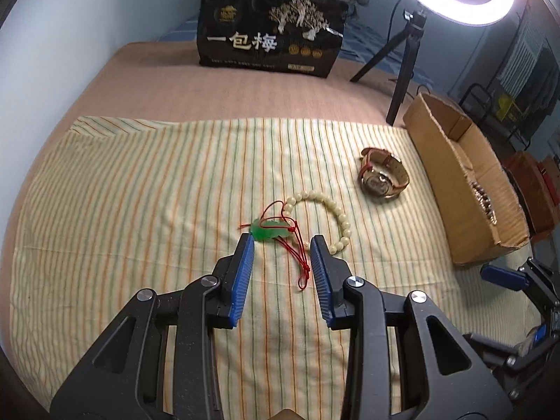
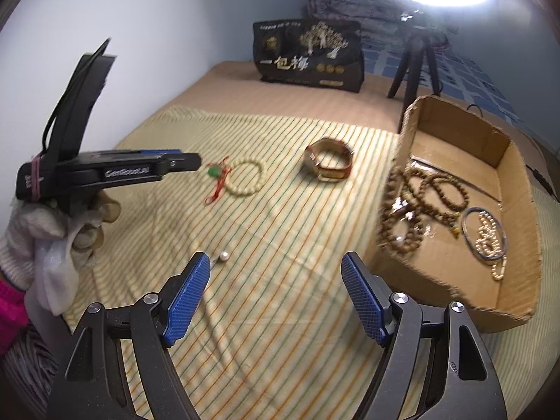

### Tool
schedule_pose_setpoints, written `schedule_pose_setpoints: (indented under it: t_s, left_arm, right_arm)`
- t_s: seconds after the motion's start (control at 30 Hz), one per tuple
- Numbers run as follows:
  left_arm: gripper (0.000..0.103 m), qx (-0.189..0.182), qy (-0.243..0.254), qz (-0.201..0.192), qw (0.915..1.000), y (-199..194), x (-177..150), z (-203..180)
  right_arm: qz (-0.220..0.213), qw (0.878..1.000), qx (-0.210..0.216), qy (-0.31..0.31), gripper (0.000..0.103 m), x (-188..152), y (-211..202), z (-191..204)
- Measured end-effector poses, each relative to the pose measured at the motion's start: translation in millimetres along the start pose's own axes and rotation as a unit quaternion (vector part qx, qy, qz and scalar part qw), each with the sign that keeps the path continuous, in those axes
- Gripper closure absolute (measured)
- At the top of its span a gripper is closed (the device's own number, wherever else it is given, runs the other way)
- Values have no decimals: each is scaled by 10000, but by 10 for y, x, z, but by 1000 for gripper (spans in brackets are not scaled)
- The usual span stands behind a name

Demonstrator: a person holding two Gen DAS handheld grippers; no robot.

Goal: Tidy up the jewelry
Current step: 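Close left tool on green jade pendant while right tool approaches pearl earring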

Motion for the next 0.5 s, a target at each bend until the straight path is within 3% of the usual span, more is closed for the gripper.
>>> schedule_pose_setpoints:
  t_s: [0.17,0.5]
  left_arm:
    - [70,-6,-65,74,10000,131,4,-24]
    - [70,320,59,209,9993,333,-25,17]
  right_arm:
    - [140,9998,-25,-103,26,-71,138,95]
    - [243,9993,-17,-282,26,-114,327,177]
Point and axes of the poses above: each gripper's, at about its wrist camera, not at the fingertips, and y roughly the way its jaws point, z to its left, x to its top, the point moved 2 cm from there along y, roughly the way its jaws point, and after that the axes turned 6 degrees about -x, right-handed, at the moved point
